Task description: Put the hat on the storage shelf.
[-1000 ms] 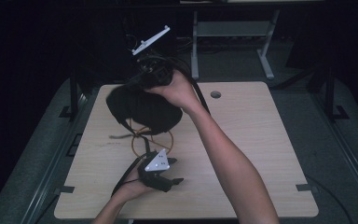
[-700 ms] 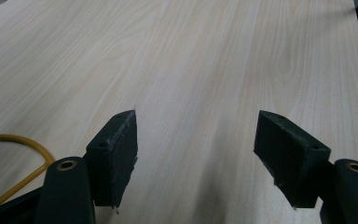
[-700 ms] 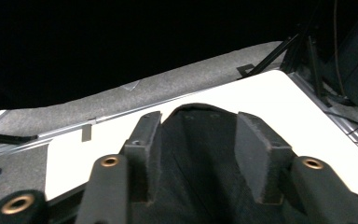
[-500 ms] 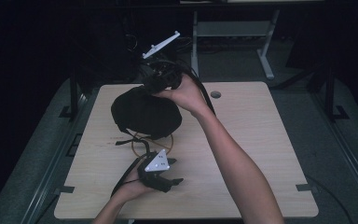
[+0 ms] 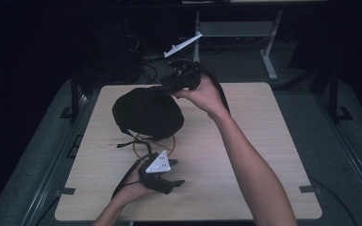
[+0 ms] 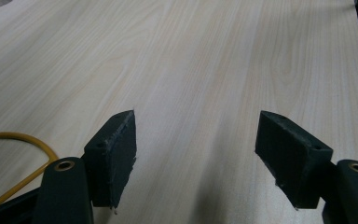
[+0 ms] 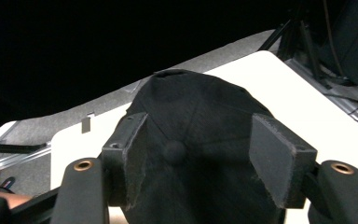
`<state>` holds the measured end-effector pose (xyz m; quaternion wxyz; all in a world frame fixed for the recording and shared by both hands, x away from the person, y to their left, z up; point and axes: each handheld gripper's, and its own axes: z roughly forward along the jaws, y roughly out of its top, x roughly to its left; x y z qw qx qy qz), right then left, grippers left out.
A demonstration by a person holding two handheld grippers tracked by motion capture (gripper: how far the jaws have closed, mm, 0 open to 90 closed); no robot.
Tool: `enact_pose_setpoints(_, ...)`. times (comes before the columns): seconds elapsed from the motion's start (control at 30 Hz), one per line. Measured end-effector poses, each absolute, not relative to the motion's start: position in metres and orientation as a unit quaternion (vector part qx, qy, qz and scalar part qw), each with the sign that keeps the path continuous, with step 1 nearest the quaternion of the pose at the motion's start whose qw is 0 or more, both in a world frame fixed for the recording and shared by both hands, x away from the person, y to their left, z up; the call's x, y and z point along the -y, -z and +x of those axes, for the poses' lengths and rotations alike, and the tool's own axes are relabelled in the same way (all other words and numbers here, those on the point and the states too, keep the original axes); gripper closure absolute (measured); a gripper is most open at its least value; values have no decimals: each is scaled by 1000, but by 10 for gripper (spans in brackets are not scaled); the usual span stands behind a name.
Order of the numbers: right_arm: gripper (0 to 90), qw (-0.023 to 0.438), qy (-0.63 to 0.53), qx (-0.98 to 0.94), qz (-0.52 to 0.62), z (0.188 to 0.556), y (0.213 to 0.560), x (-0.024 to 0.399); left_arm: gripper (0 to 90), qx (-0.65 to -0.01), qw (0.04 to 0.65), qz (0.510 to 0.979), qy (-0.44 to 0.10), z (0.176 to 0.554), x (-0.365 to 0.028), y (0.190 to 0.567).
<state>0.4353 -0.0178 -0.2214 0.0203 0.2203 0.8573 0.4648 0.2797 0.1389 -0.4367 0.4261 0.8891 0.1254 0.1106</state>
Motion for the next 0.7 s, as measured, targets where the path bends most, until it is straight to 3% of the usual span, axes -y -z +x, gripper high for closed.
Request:
enact_pose_setpoints(0.33, 308, 26, -469, -849, 242, 432, 221, 48, 276, -125, 422, 891, -111, 279, -139, 437)
enact_pose_setpoints(0.7, 300, 31, -473, -844, 251, 428, 222, 72, 268, -129, 422, 891, -106, 280, -139, 438)
